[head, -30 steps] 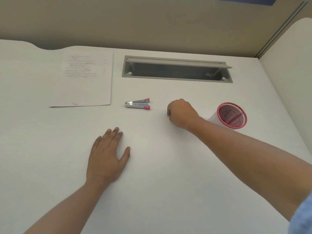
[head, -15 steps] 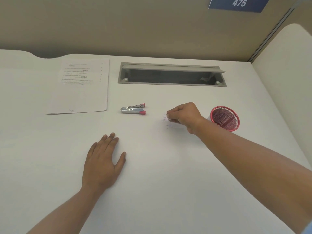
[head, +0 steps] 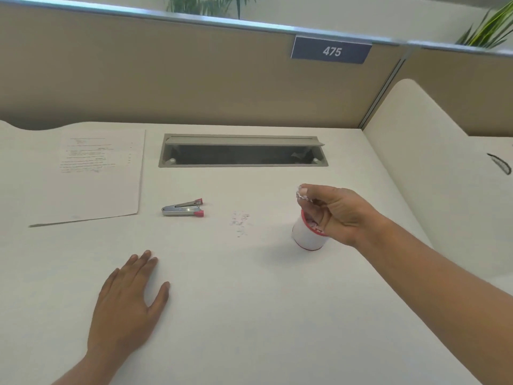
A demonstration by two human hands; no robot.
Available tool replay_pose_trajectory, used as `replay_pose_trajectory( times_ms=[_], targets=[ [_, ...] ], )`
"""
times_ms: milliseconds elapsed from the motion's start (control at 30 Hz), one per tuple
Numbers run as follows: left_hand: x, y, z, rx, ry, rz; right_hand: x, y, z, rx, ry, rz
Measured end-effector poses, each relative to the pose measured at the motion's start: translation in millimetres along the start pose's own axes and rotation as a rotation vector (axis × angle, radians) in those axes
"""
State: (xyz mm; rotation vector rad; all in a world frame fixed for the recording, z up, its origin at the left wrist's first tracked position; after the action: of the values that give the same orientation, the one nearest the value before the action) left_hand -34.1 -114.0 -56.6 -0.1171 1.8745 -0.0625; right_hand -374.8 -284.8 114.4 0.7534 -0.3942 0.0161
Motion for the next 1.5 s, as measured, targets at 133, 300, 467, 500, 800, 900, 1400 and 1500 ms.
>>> replay_pose_trajectory(
  times_ms=[133, 300, 467, 500, 800, 900, 1400, 1500],
  targets=[
    [1, -1, 1, 0.004, -0.002, 0.009, -31, 4, 22, -0.108, 0.21, -0.092],
    [0, -2, -1, 0.006, -0.005, 0.004, -50, -1, 34, -0.275, 1.006, -0.344],
    [-1, -2, -1, -0.001, -0.006, 0.011, -37, -13, 28, -0.383, 1.55, -0.329],
    [-1, -2, -2, -0.003, -0.007, 0.011, -35, -14, 26, -0.366, 1.616, -0.309],
    [-2, -2, -2, -0.002, -0.004, 0.008, -33, -13, 25, -0.43, 1.733, -0.296],
    [-3, -3, -2, -0.001, -0.007, 0.005, -34, -14, 25, -0.433, 1.754, -0.298],
    [-1, -1, -1, -0.01, 0.008, 0.0, -32, -14, 19, -0.447, 1.811, -0.287],
    [-1, -1, -1, -0.011, 0.008, 0.001, -33, -14, 18, -0.437, 1.822, -0.288]
  ],
)
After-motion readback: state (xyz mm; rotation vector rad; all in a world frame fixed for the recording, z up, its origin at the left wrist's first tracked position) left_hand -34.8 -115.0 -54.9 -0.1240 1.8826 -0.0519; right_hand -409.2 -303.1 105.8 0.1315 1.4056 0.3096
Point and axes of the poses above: each hand's wrist, its own y-axis away from the middle knuckle, its own x-axis out of the palm, z = x × y, the point moved 2 cm from there along -y, towards the middle knuckle, and after that the axes turned 10 degrees about x, right-handed, at the moved point
